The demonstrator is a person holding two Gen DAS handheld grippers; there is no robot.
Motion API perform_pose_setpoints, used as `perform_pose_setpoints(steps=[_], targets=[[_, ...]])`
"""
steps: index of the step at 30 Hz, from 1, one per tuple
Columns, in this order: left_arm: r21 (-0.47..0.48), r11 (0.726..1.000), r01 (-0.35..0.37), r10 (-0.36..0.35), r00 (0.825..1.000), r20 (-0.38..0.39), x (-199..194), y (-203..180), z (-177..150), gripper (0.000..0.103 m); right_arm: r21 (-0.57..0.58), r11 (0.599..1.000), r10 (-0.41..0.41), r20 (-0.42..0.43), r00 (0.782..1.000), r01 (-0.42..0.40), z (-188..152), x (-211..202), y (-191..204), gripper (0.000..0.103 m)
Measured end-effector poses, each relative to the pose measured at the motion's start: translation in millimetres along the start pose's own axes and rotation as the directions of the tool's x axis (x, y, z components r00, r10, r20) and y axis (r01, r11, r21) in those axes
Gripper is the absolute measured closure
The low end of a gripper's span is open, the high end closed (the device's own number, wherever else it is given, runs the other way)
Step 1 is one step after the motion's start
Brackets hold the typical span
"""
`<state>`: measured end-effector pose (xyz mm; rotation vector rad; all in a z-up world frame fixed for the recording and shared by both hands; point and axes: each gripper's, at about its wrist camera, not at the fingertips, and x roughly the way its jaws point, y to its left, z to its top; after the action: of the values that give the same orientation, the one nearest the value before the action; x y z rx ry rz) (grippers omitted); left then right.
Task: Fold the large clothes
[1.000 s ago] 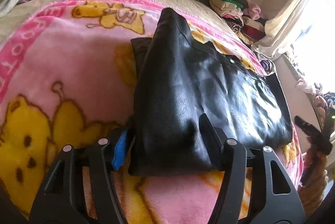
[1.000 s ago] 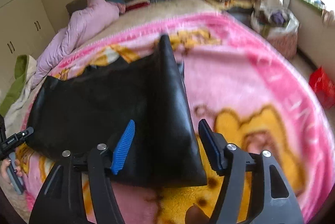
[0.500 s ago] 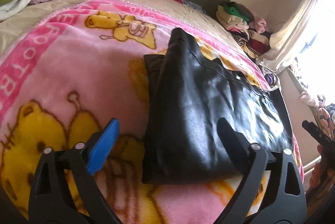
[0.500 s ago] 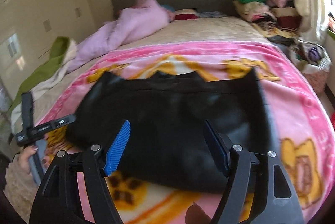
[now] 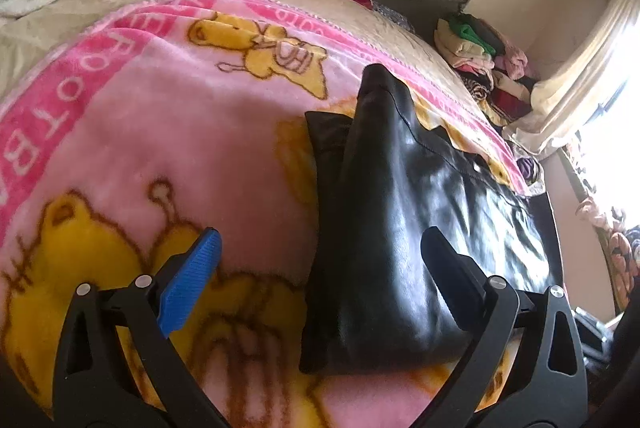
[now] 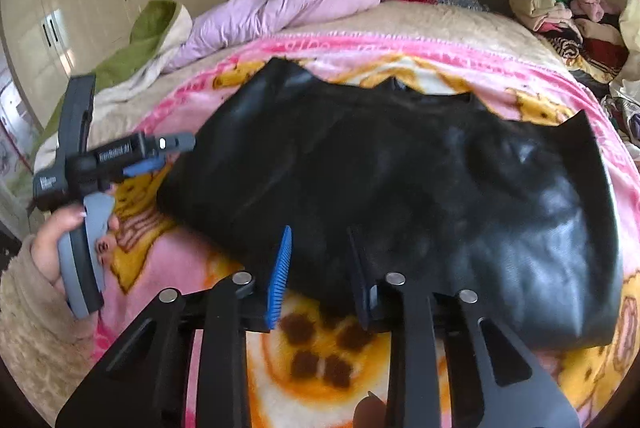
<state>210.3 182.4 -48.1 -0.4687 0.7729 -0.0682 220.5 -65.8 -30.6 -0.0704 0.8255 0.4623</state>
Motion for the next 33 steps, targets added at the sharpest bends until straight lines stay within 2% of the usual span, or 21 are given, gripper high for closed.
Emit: perform_pose_setpoints(steps=[5, 10, 14, 16, 18, 20, 23, 24, 29, 33], targets=[[-0.007, 1.0, 0.008, -0.008, 1.0, -0.002, 4, 2, 5, 0.01, 0.02, 0.999, -0.033, -0.122, 0.992, 0.035, -13, 29, -2, 0.079], [0.001, 1.0, 0.004, -0.004, 1.0, -0.028, 15, -1, 8, 0.01, 0.023, 0.996, -0.082, -0.132, 0.988, 0.086, -23, 47, 3, 0.079], [0.01, 1.0, 0.006, -0.005, 0.998, -0.058, 29, -6, 8, 0.01, 0.063, 0.996, -0.053, -0.136, 0.989, 0.062, -28, 54, -7, 0.078], [0.054, 0.998, -0.044, 0.048, 0.997, -0.067, 36, -14, 4, 0.01, 0.082, 0.995, -0.036, -0.15, 0.988, 0.049, -23, 50, -10, 0.078], [0.093, 0.993, -0.072, 0.079, 0.994, -0.075, 42, -20, 2, 0.01, 0.104, 0.994, 0.001, -0.156, 0.988, 0.016, -13, 41, -12, 0.079], [0.089, 0.994, -0.068, 0.076, 0.993, -0.086, 45, -21, 2, 0.01, 0.113, 0.993, 0.027, -0.093, 0.995, -0.016, 6, 25, -19, 0.079], [0.074, 0.996, -0.058, 0.066, 0.992, -0.106, 49, -22, 8, 0.01, 0.097, 0.994, -0.04, -0.012, 0.999, 0.041, 35, 13, -33, 0.079], [0.07, 0.996, -0.05, 0.057, 0.992, -0.109, 51, -23, 9, 0.011, 0.108, 0.993, -0.038, 0.0, 0.999, 0.038, 51, 15, -43, 0.079], [0.044, 0.998, -0.033, 0.039, 0.99, -0.132, 63, -27, 14, 0.013, 0.135, 0.988, -0.072, -0.004, 0.997, 0.072, 94, 44, -76, 0.079], [0.021, 1.0, -0.012, 0.014, 0.993, -0.115, 63, -29, 17, 0.034, 0.164, 0.983, -0.077, -0.072, 0.994, 0.088, 106, 84, -97, 0.079]])
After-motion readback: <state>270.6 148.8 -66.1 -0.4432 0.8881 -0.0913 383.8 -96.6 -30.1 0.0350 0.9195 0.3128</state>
